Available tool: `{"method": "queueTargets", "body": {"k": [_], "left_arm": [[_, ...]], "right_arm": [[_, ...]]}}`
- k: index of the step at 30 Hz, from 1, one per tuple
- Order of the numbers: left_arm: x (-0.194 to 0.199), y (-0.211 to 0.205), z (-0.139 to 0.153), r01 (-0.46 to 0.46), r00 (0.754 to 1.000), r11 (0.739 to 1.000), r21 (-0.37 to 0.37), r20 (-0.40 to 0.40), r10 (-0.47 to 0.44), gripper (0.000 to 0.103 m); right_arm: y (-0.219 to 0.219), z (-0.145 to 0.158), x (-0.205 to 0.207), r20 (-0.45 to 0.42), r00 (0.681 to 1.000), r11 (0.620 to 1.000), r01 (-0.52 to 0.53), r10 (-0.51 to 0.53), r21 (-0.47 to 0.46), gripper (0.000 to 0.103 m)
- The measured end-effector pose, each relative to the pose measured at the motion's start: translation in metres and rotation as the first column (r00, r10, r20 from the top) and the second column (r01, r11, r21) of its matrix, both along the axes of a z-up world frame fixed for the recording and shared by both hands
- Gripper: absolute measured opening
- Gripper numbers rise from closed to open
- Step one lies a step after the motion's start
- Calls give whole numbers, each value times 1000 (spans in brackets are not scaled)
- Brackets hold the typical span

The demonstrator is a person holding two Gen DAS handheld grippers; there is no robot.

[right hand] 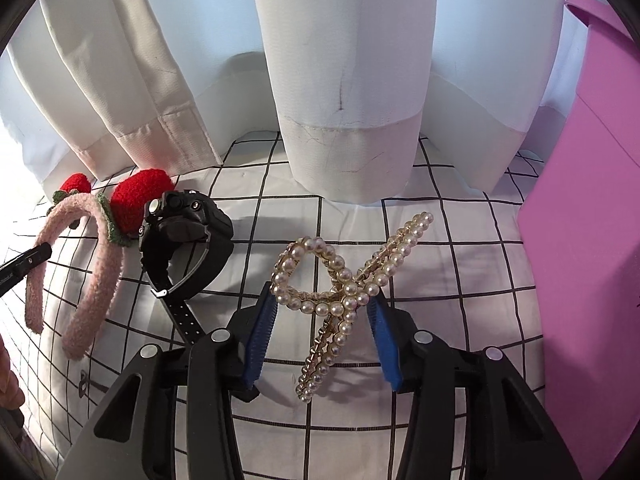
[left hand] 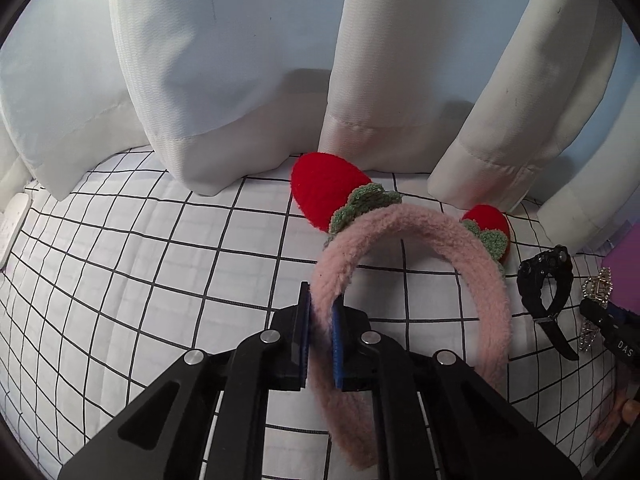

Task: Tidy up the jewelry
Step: 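Lift and carry the headband and pearl clip over the pink tub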

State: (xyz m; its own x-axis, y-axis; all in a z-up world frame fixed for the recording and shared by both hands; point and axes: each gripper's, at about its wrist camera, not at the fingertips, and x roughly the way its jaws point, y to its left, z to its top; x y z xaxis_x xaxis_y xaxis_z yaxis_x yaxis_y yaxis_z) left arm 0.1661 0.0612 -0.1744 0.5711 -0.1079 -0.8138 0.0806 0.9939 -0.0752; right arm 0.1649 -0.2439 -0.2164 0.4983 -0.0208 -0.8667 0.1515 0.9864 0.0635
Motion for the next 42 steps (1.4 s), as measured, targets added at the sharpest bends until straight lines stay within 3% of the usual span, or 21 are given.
{"method": "queueTargets", "body": {"k": [17, 33, 42], "left_arm": [[-45, 9, 67, 30, 998, 999, -28, 64, -28, 10], [-60, -15, 119, 99, 983, 994, -47, 161, -90, 10], [-77, -44, 147, 185, 965, 981, -54, 197, -172, 11]], "right_arm": [[11, 52, -49, 59, 998, 1000, -1, 1, 11, 41], [13, 135, -92, 180, 984, 1000, -15, 15, -1, 41], [-3, 172, -127, 240, 971, 1000, 18, -18, 2, 41]]}}
